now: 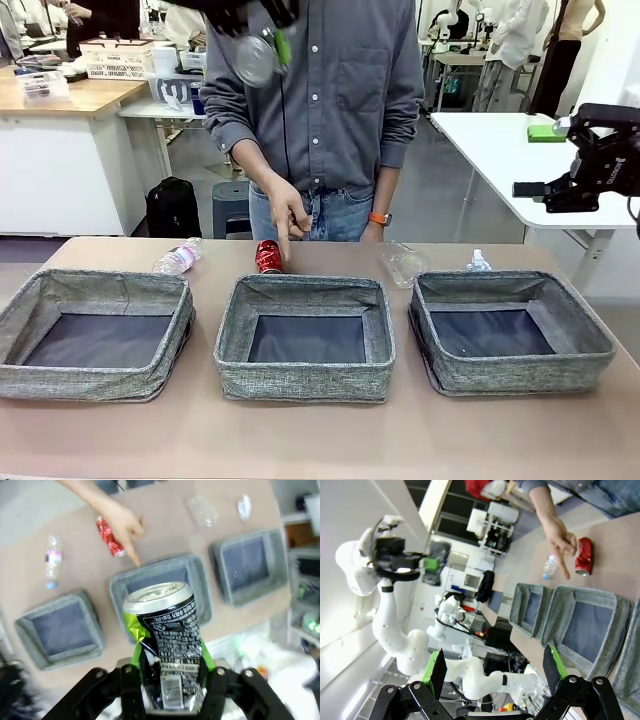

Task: Sort the waste into the appropriate baskets.
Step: Place the picked waste into the Fabric basket indicated by the person.

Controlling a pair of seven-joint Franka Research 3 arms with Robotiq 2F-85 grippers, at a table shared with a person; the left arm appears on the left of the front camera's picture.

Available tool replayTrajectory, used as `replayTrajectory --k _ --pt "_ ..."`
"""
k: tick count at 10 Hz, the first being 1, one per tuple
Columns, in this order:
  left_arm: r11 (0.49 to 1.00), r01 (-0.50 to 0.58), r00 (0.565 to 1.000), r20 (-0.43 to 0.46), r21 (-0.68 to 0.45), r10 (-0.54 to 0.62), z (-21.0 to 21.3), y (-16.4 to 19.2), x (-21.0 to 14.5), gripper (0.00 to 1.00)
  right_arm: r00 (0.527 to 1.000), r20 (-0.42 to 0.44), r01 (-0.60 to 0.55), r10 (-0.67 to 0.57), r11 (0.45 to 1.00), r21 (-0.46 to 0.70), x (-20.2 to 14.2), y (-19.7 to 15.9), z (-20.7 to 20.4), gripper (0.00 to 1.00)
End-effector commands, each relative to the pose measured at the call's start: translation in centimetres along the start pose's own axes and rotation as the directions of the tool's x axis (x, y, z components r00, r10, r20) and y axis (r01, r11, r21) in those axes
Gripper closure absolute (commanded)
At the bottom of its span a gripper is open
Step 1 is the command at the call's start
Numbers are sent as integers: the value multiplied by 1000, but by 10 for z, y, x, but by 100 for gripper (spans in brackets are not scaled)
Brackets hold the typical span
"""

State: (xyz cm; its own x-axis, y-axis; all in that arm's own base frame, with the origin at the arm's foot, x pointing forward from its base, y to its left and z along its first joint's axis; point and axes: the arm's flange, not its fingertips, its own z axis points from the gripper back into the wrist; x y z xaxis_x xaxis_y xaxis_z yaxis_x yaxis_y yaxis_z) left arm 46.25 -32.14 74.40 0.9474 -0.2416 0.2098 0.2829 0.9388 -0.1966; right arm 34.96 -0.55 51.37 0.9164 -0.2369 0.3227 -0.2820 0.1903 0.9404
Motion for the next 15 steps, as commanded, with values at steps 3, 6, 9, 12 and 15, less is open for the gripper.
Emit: replayTrajectory --k 3,6,9,12,15 --pt "991 -116 992 66 66 112 -128 -2 -58 55 1000 11 12 -12 1000 19 3 4 -2 0" --pt "969 -162 985 97 188 146 -195 3 -69 55 1000 11 12 -12 1000 19 3 4 -2 0" --pt "981 -110 994 3 157 111 -252 1 -82 55 1000 11 12 -12 1000 19 3 4 -2 0" --pt "993 -58 994 -82 99 66 -274 -15 -79 55 1000 11 12 -12 1000 19 3 4 -2 0" --pt "990 -46 991 -116 130 61 -280 -16 -75 55 1000 11 12 -12 1000 19 3 4 -2 0"
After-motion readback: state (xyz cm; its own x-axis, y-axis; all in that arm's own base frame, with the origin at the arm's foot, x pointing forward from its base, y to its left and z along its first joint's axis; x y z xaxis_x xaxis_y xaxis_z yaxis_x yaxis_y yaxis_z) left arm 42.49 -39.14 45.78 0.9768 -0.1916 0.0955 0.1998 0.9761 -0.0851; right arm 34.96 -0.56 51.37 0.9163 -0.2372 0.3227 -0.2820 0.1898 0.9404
